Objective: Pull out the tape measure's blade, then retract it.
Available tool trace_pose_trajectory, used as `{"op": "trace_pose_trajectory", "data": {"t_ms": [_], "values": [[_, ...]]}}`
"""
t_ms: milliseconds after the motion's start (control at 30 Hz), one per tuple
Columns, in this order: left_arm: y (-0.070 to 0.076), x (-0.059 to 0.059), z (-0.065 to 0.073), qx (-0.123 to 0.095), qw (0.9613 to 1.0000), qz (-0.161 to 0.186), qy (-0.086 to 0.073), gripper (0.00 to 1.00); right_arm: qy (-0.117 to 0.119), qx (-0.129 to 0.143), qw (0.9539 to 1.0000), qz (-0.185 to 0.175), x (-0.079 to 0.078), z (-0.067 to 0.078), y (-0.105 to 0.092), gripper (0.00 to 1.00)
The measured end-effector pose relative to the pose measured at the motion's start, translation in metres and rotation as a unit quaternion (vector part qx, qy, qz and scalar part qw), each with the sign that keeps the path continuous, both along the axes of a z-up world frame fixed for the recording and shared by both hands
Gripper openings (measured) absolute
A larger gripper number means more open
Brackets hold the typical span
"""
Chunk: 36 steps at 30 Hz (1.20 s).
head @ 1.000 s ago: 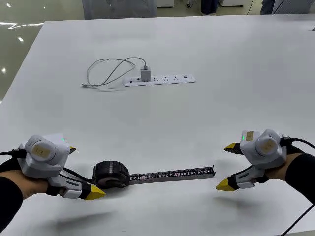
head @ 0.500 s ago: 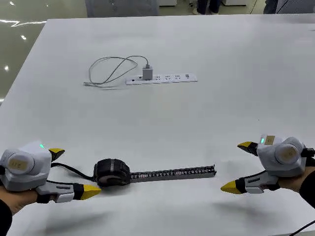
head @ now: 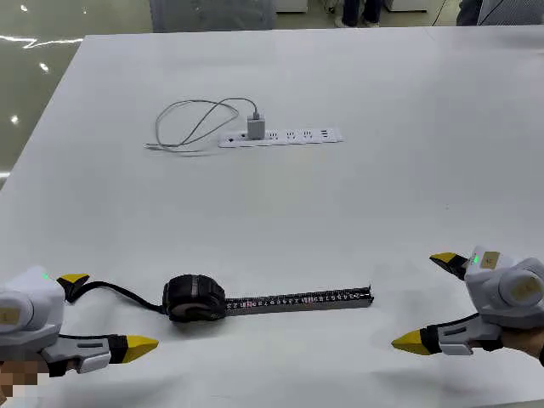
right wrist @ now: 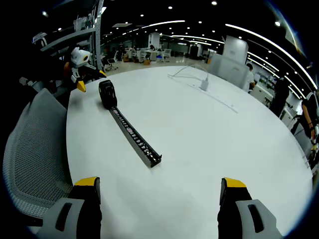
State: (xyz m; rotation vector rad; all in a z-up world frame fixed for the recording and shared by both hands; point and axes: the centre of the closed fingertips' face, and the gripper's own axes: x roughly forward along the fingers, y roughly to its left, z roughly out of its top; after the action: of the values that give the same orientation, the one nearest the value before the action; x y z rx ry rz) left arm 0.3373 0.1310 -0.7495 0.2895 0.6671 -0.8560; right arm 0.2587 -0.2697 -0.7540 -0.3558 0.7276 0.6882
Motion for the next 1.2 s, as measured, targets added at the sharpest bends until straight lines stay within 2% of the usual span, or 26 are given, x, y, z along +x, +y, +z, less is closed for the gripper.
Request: {"op": "trace_pose_trajectory", "data": {"t_ms": [133, 267, 467, 567, 700, 733, 800, 1033, 1200], "values": [[0.006, -0.008, -0.002, 0.001, 1.0, 0.007, -0.001, 0.99, 0.0, 0.0, 0.9999, -0.012, -0.007, -0.006, -0.009, 0.99], [0.014, -0.015, -0.004, 0.005, 0.9999, 0.01, -0.009, 0.99, 0.001, 0.01, 0.9998, -0.019, -0.017, -0.002, -0.012, 0.99], [0.026, -0.024, -0.003, 0.006, 0.9997, 0.02, -0.014, 0.99, 0.008, 0.008, 0.9997, -0.022, -0.035, -0.004, -0.023, 0.99], [0.028, -0.027, -0.001, 0.002, 0.9995, 0.026, -0.017, 0.99, 0.008, 0.005, 0.9996, -0.028, -0.039, -0.005, -0.028, 0.99], [0.029, -0.031, 0.001, 0.0, 0.9995, 0.025, -0.018, 0.99, 0.01, 0.014, 0.9996, -0.023, -0.044, -0.007, -0.029, 0.99], [0.029, -0.033, 0.001, 0.0, 0.9996, 0.023, -0.018, 0.99, 0.01, 0.022, 0.9992, -0.031, -0.044, -0.005, -0.029, 0.99], [0.03, -0.035, -0.001, 0.005, 0.9996, 0.02, -0.018, 0.99, 0.014, 0.017, 0.9991, -0.036, -0.046, -0.005, -0.031, 0.99], [0.034, -0.035, 0.002, -0.001, 0.9995, 0.025, -0.019, 0.99, 0.002, 0.02, 0.9989, -0.043, -0.049, 0.004, -0.037, 0.99], [0.038, -0.034, 0.003, 0.0, 0.9996, 0.022, -0.02, 0.99, -0.001, 0.02, 0.9988, -0.044, -0.051, 0.005, -0.038, 0.99]]}}
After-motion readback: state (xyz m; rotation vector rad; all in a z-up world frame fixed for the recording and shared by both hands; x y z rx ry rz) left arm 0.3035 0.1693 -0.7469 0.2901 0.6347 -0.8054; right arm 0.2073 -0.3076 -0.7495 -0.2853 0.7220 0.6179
